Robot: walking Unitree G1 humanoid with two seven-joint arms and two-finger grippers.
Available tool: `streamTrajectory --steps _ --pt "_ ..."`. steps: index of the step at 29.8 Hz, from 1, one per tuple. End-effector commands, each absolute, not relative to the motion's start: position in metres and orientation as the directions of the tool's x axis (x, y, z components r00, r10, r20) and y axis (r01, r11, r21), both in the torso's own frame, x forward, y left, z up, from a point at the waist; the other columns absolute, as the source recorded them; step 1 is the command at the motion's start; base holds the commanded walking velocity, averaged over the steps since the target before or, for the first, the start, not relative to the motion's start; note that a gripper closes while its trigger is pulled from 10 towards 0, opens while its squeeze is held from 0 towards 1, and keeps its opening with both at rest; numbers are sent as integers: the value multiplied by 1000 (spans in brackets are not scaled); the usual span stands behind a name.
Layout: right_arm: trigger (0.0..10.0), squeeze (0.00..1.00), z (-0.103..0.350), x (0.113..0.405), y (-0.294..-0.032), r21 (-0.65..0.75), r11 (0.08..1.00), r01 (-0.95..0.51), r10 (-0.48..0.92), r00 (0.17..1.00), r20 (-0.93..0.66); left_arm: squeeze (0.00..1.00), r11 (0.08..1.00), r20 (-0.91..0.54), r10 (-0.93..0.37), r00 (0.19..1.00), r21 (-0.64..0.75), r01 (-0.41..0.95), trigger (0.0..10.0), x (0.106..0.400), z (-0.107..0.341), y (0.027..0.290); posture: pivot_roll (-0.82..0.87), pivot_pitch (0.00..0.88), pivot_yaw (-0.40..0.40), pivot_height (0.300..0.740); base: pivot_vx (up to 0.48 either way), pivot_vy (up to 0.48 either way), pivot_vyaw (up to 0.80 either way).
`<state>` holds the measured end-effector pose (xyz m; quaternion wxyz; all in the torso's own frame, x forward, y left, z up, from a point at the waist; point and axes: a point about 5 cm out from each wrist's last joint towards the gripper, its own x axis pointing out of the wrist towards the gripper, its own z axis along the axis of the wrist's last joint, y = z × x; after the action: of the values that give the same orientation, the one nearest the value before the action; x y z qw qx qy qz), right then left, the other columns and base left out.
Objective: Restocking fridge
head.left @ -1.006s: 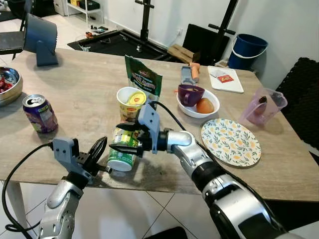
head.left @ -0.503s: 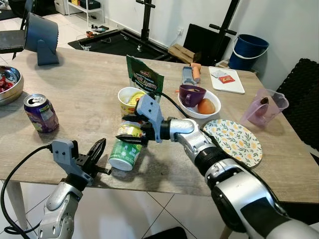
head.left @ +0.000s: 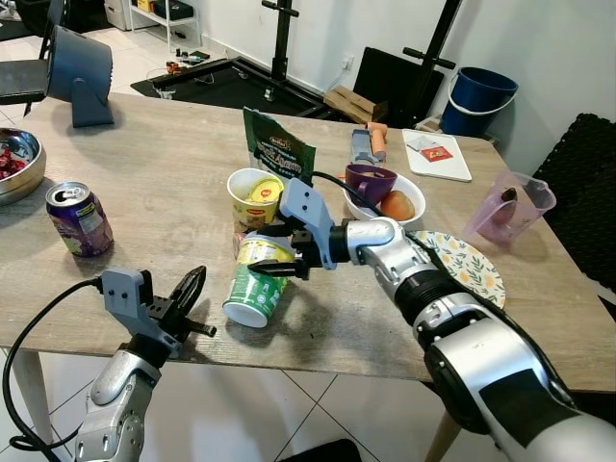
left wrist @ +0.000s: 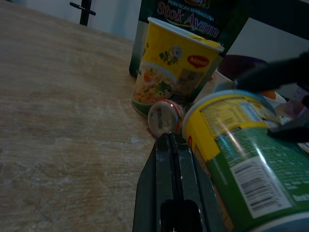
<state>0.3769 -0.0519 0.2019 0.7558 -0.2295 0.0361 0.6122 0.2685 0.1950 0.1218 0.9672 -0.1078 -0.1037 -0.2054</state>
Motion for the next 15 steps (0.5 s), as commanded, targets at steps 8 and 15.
streamTrajectory --steps 8,15 --pt "1529 0 172 375 -70 -276 123 -953 818 255 -516 0 884 235 -396 888 -163 438 10000 268 118 189 197 102 -118 740 0 0 0" --pt "10000 0 179 377 -70 -281 154 -947 835 277 -475 0 883 233 -399 887 -161 440 10000 268 118 190 197 105 -114 740 0 0 0"
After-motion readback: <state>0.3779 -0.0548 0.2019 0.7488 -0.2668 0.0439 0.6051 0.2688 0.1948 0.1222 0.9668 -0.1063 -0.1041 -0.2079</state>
